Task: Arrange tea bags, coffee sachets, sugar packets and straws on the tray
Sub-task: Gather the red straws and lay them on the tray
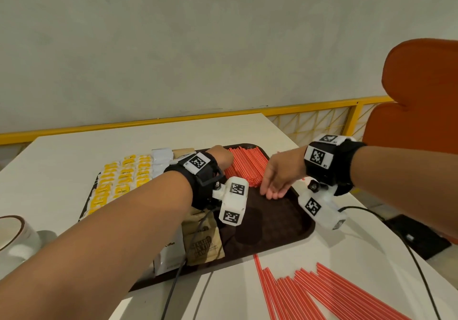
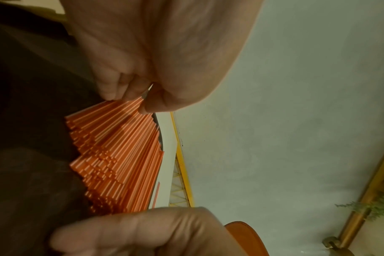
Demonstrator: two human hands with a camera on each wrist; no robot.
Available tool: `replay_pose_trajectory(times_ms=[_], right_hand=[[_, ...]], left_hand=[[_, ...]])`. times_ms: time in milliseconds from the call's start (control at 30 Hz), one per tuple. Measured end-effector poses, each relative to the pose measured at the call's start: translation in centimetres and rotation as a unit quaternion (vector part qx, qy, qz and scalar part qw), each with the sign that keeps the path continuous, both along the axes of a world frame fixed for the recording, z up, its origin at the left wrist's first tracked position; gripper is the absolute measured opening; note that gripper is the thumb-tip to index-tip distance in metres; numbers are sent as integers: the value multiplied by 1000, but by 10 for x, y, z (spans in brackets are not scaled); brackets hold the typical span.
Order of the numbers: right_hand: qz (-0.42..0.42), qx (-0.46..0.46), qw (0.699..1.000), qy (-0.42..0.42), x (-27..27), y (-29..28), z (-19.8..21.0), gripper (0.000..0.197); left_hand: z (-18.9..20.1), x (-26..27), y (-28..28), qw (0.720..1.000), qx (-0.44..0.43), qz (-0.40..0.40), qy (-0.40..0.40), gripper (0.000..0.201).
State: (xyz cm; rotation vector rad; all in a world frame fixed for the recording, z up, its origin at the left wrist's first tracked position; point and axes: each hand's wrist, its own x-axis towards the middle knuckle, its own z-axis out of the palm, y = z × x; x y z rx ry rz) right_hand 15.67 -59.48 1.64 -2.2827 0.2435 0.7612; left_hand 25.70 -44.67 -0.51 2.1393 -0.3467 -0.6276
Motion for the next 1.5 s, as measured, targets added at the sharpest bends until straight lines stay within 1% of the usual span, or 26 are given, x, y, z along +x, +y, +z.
replay_pose_trajectory(times_ms=[33,100,167,200,300,400,467,533,600,667,733,767,800,867,933,967,1000,1067,1133,1167,1200,1300,1400,1500], right_hand=[[-4,5,1000,-10,0,0,-6,26],[-25,12,998,-56,2,2,-14,26],[-39,13,995,-88,7,3,-19,26],[-39,8,994,-97,9,3,-19,26],[-35,-8,993,-110,12,4,-19,25],[-38,16,995,-87,10,4,-16,24],[-26,37,997,-70,8,7,-16,23],[-14,48,996,-70,8,12,-17,26],[-8,36,994,-102,11,18,-18,30],[-4,3,990,-144,15,20,-20,32],[4,-13,988,-157,17,20,-19,31],[5,-2,989,-149,16,17,-16,29],[-2,18,990,-138,15,13,-12,25],[-35,42,991,-123,9,0,0,21],[-58,39,992,-102,1,-15,10,22],[-55,33,995,-82,-3,-20,12,22],[-46,24,997,-60,-6,-23,12,22],[-28,12,999,-33,-11,-26,6,22],[-23,21,999,-30,-12,-26,-2,23],[-25,28,999,-37,-11,-26,-6,24],[-27,32,998,-47,-10,-25,-9,25],[-34,31,996,-79,-3,-22,-12,27],[-43,35,994,-97,0,-19,-11,27],[-47,36,994,-91,0,-18,-9,27]], left_hand=[[0,1,0,1000,-5,-3,-6,35],[0,1,0,1000,-4,-6,-15,31],[0,-1,0,1000,-1,0,-12,17],[1,-1,-1,1000,8,4,-15,18],[0,0,-3,999,36,11,-20,24],[-4,1,-4,1000,-4,1,-18,16],[-7,3,-3,999,11,-9,-39,31],[-5,3,-3,997,45,-21,-54,34],[0,2,0,986,126,-48,-102,33],[8,0,4,950,219,-116,-188,30],[5,6,3,915,277,-170,-239,30],[6,8,2,905,294,-185,-245,30],[6,9,1,906,297,-189,-234,30],[9,13,-2,896,317,-212,-228,28],[20,16,-7,899,303,-208,-238,26],[26,18,-11,902,301,-196,-238,27],[30,19,-15,898,305,-192,-253,26],[34,21,-25,878,320,-218,-281,27],[33,23,-38,856,350,-251,-285,30],[31,22,-43,851,355,-264,-282,30],[29,23,-48,850,357,-268,-280,31],[22,28,-52,862,339,-276,-258,33],[18,33,-48,887,294,-265,-238,31],[15,35,-49,897,269,-261,-233,26]])
